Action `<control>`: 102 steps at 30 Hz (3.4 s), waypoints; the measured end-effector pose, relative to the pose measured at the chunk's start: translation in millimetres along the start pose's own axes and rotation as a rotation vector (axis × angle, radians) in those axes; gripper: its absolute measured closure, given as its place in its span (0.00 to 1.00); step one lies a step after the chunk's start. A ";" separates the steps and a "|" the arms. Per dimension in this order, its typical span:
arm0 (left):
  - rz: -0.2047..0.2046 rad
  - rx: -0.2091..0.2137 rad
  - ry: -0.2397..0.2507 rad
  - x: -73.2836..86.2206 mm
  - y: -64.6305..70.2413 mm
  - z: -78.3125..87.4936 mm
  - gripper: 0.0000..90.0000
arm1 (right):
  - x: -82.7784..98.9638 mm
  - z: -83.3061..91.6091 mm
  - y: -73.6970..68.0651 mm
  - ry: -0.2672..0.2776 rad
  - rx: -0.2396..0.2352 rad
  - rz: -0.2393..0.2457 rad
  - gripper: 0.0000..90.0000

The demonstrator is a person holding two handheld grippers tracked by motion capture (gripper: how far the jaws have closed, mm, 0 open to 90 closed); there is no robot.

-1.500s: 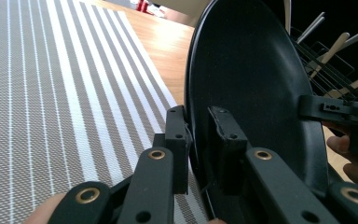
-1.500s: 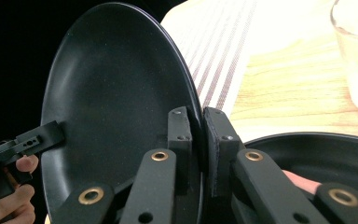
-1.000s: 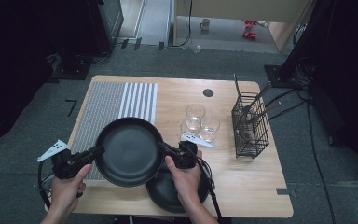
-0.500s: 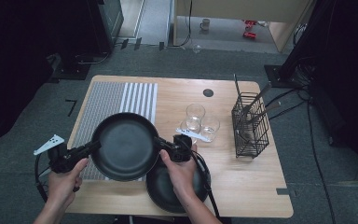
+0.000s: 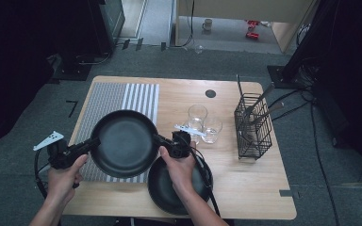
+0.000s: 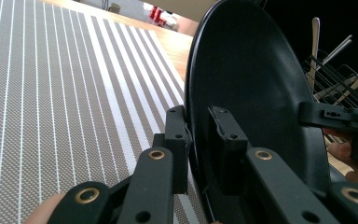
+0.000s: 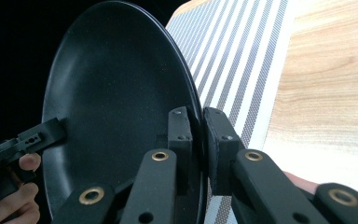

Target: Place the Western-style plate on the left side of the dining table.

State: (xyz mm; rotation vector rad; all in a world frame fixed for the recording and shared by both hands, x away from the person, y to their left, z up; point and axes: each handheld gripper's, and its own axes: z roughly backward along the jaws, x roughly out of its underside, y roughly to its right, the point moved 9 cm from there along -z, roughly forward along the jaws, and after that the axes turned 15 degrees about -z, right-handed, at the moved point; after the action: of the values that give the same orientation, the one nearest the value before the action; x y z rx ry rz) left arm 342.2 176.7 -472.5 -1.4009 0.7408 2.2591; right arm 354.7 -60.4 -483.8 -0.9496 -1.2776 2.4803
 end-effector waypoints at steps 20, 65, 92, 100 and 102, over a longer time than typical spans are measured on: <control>0.031 -0.012 -0.004 -6.4 -23.7 -6.4 0.88 | -12.9 -25.0 -5.4 -0.020 0.017 0.003 0.92; 0.105 -0.045 -0.054 -4.7 -76.3 -32.0 0.89 | -31.4 -85.1 -1.9 -0.053 0.070 0.027 0.91; 0.161 -0.073 -0.105 -4.2 -110.3 -68.9 0.87 | -47.3 -120.5 15.1 -0.072 0.130 -0.018 0.90; 0.179 -0.087 -0.131 -1.4 -120.1 -80.6 0.86 | -53.1 -130.1 21.1 -0.081 0.157 -0.045 0.91; 0.187 -0.093 -0.137 -0.6 -122.4 -82.9 0.86 | -54.4 -133.7 22.4 -0.082 0.167 -0.049 0.91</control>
State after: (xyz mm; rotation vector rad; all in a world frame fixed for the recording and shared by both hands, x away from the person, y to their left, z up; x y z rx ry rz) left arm 470.1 222.5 -530.8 -1.2462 0.7581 2.5340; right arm 482.5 -9.6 -533.1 -0.7761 -1.0819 2.5638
